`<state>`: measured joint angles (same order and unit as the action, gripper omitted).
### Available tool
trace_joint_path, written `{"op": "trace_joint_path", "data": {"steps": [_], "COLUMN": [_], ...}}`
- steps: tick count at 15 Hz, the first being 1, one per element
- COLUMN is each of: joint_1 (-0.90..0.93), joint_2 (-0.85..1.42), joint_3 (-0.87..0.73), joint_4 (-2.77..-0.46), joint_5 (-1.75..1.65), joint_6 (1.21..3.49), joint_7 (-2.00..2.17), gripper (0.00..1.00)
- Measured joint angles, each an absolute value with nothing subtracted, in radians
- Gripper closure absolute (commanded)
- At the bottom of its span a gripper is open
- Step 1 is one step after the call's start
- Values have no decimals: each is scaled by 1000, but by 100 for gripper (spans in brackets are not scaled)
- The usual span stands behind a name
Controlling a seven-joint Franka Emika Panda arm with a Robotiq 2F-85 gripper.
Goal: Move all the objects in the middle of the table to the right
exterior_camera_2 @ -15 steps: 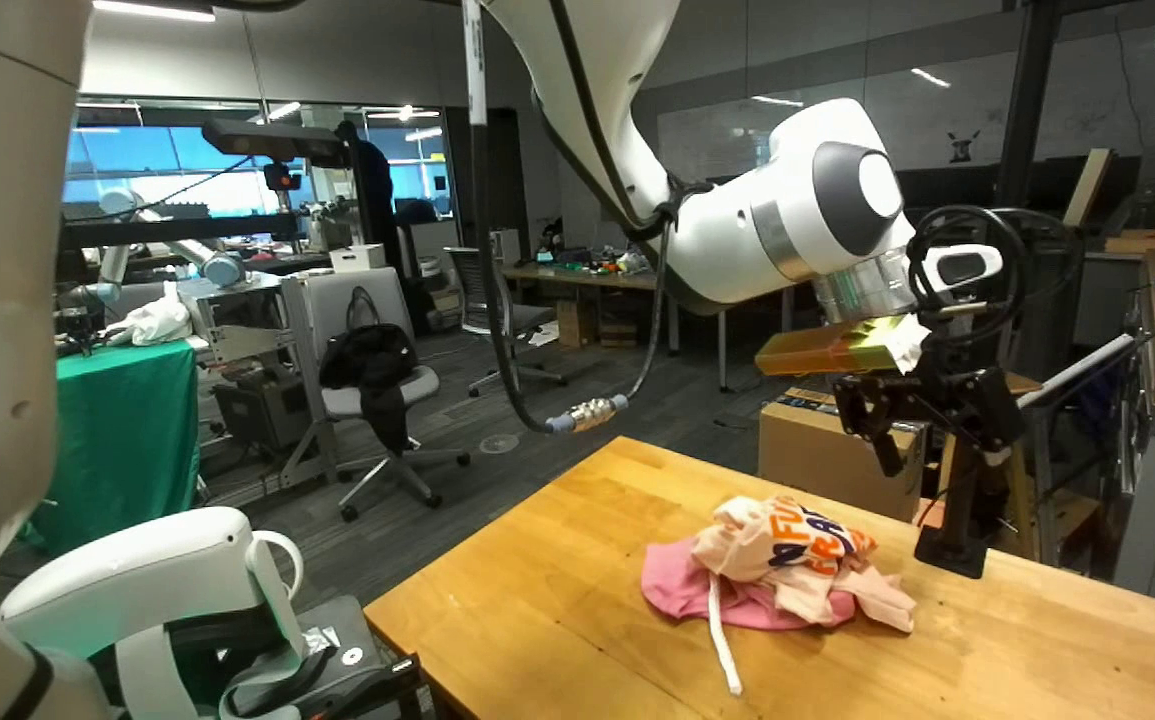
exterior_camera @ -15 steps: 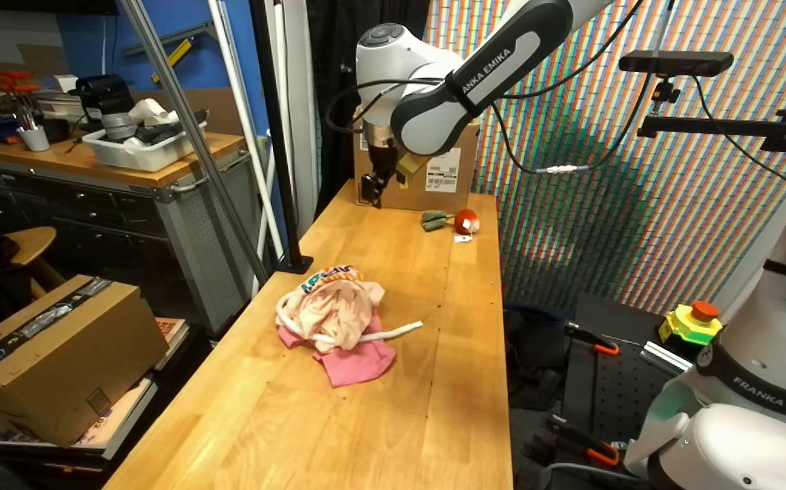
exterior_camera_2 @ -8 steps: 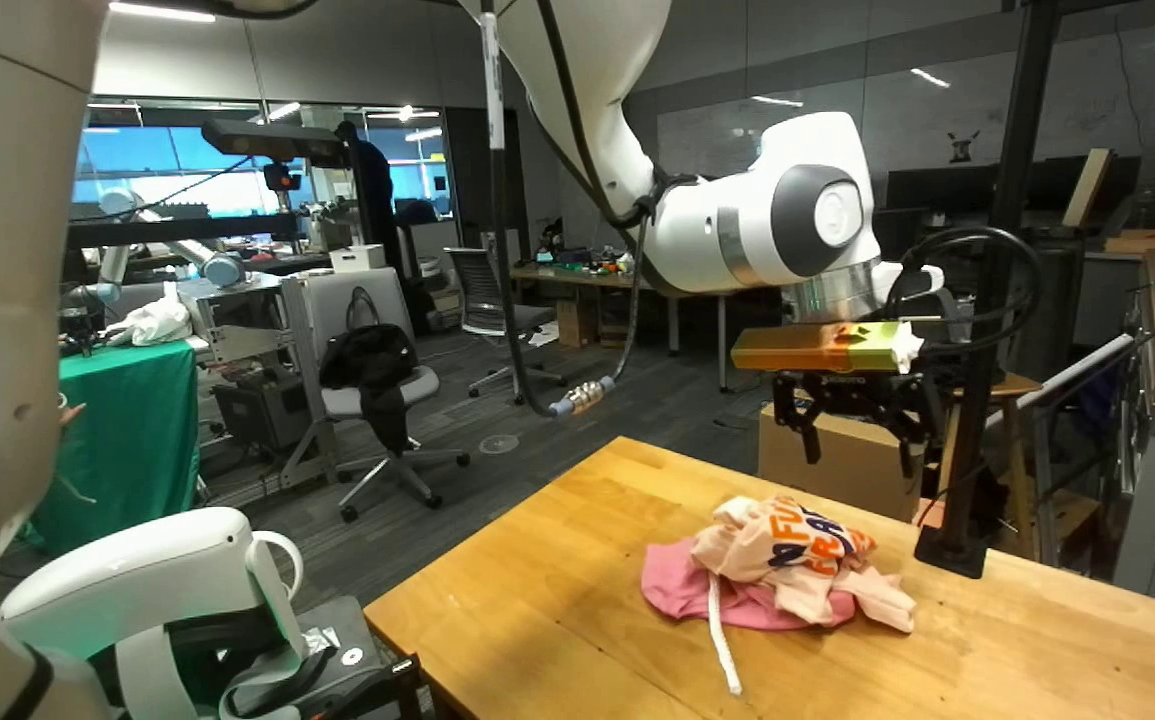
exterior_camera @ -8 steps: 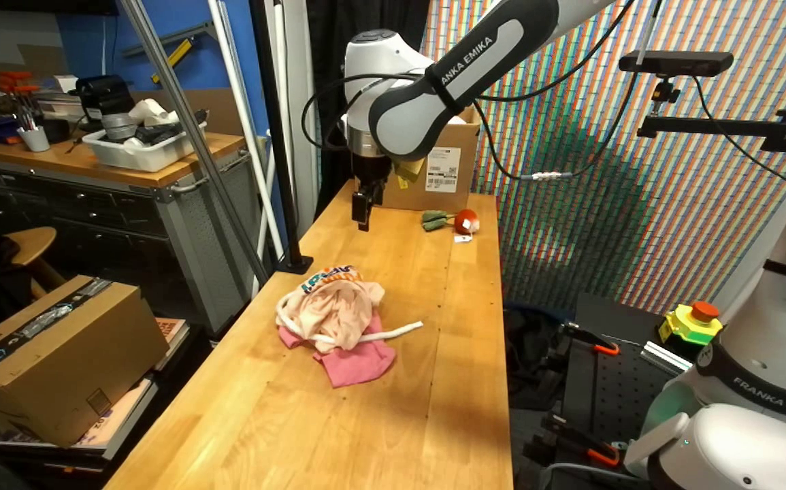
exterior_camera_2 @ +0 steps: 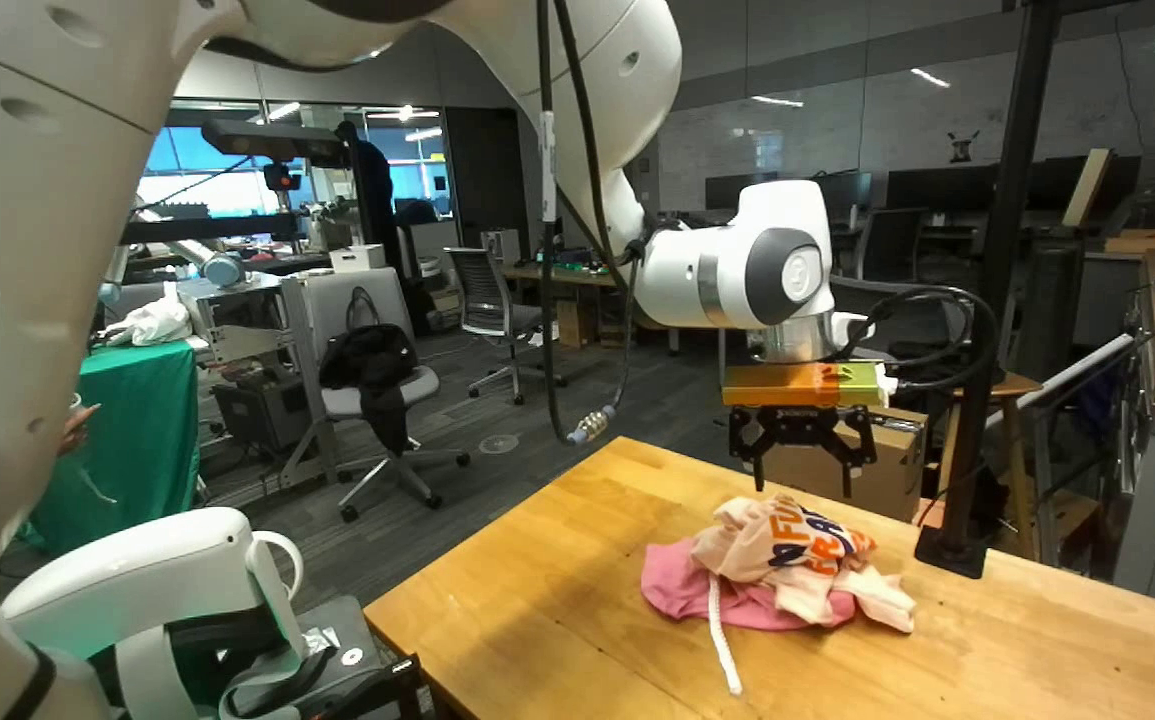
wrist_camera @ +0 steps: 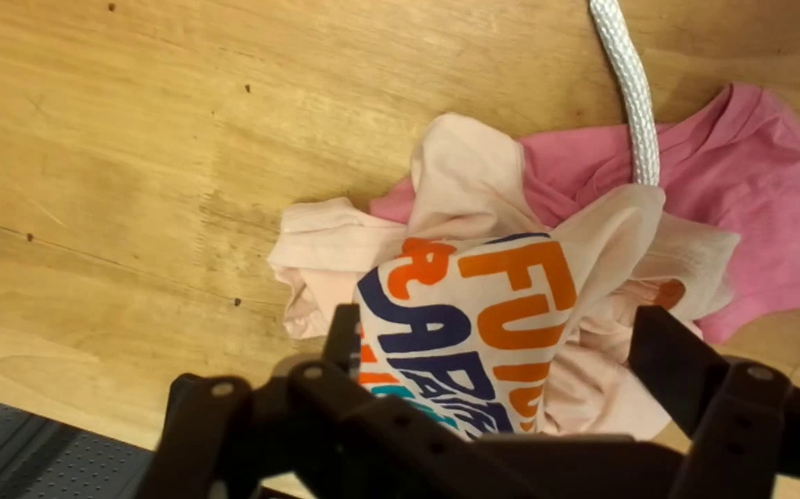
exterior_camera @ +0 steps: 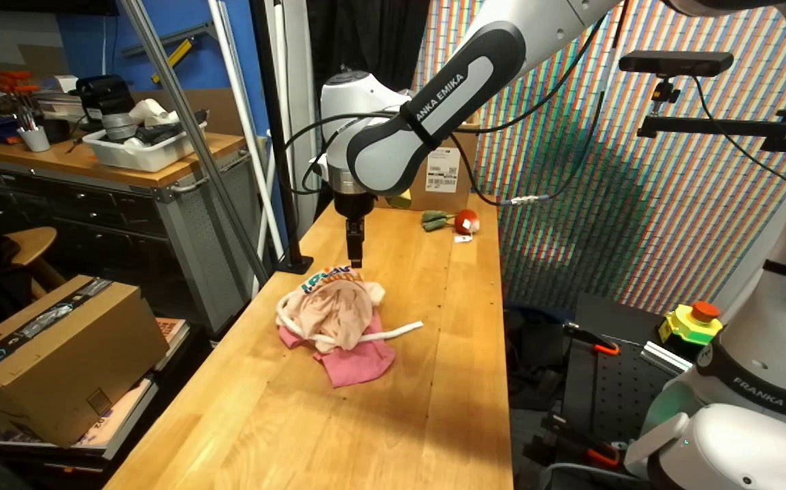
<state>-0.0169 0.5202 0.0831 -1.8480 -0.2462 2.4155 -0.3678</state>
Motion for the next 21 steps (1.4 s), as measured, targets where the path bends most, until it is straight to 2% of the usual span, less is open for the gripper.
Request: {"op": "trace_joint_path", "data": {"steps": [21], "joint_1": [24], "joint_2": [689], "joint_3": [108], "joint_4": [-1749], "joint_5": [-160], "joint_6": [2363], "joint_7": [-363], "gripper": [0]}}
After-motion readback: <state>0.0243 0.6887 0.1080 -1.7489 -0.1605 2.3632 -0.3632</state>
